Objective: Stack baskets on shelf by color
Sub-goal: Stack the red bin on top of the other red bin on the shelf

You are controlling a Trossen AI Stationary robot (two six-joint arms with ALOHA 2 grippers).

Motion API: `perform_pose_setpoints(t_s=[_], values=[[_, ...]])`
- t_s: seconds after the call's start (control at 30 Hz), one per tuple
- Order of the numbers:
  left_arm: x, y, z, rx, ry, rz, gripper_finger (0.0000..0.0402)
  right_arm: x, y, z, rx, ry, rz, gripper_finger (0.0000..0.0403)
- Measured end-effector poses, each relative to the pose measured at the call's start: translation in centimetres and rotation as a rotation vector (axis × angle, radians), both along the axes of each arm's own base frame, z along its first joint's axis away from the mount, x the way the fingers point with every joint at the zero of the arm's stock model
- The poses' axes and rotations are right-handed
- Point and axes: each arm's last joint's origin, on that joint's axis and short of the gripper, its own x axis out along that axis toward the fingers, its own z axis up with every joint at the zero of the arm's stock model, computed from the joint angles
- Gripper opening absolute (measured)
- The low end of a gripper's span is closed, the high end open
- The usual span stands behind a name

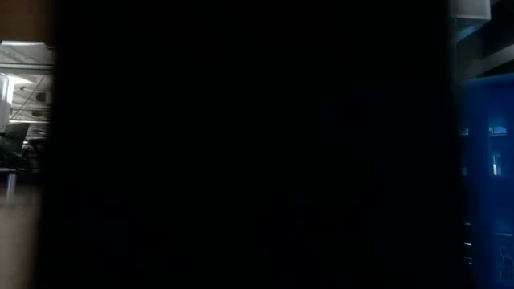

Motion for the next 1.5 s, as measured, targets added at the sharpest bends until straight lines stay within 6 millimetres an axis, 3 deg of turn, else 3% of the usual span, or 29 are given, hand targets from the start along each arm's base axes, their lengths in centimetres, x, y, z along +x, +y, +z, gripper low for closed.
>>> perform_pose_setpoints(t_s=[0.33,0.6,1.17,1.5], values=[[0.3,-0.2,0.1,-0.002,-0.052,0.04,0.0,0.0,0.0,0.0,0.0,0.0,0.0,0.0087],[0.5,-1.2,-0.3,0.009,0.006,0.037,0.0001,0.0,0.0,0.0,0.0,-0.001,0.0,0.0087],[0.5,-1.4,-0.5,0.012,0.026,0.026,0.0069,0.3,0.1,0.3,-0.021,-0.018,0.022,0.0087],[0.4,-1.8,0.1,-0.109,0.071,0.011,0.0074,0.3,0.1,0.3,-0.021,-0.016,0.022,0.0087]])
